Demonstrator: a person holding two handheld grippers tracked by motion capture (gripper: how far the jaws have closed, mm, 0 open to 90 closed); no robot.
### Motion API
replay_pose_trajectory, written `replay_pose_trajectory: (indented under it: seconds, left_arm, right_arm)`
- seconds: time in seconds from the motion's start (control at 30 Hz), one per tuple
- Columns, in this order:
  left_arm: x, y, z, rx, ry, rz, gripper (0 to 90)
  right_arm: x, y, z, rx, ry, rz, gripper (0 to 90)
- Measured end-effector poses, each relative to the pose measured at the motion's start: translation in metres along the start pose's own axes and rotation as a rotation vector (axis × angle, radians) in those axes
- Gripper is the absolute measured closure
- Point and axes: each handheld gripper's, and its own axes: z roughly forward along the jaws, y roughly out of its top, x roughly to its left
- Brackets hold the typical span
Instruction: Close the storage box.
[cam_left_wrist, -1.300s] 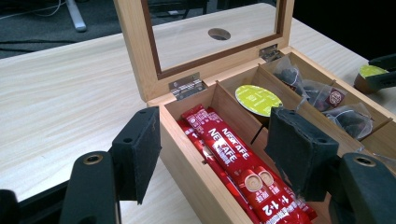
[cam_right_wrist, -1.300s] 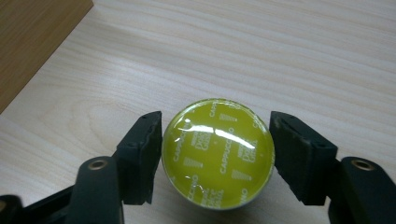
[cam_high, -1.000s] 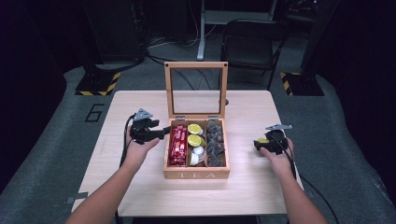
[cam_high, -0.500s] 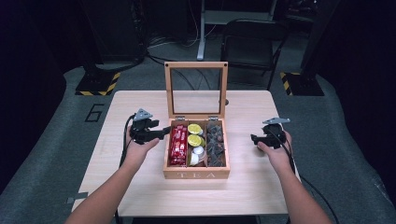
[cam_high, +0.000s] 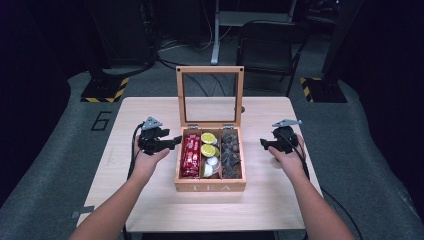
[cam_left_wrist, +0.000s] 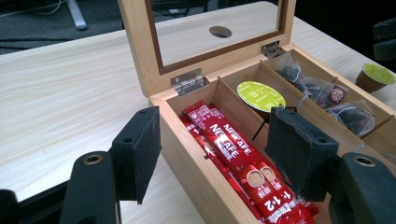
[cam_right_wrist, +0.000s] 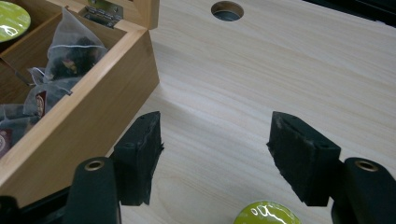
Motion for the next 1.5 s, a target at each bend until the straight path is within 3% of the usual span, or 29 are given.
replay_pose_trajectory:
  seconds: [0.33, 0.73, 1.13, 1.2, 1.27, 1.5]
  left_arm:
    - [0.0, 0.0, -0.001, 0.003, -0.001, 0.001, 35.0]
    - [0.001, 0.0, -0.004, 0.003, 0.0, 0.005, 35.0]
    - [-0.001, 0.001, -0.006, 0.001, -0.002, 0.008, 35.1]
    - [-0.001, 0.001, -0.006, 0.001, -0.002, 0.009, 35.1]
    - [-0.001, 0.001, -0.006, 0.002, -0.002, 0.009, 35.1]
    - [0.0, 0.002, -0.008, -0.008, 0.002, 0.0, 35.1]
  right_arm:
    - [0.006, 0.016, -0.003, -0.018, 0.005, -0.007, 34.3]
    - [0.02, 0.041, -0.005, -0.036, 0.019, -0.063, 34.3]
    - [0.031, 0.068, -0.009, -0.058, 0.036, -0.075, 34.3]
    - [0.03, 0.072, -0.008, -0.068, 0.045, -0.095, 34.2]
    - [0.032, 0.073, -0.006, -0.07, 0.04, -0.063, 34.3]
    - [0.035, 0.082, 0.003, -0.064, 0.049, -0.038, 34.2]
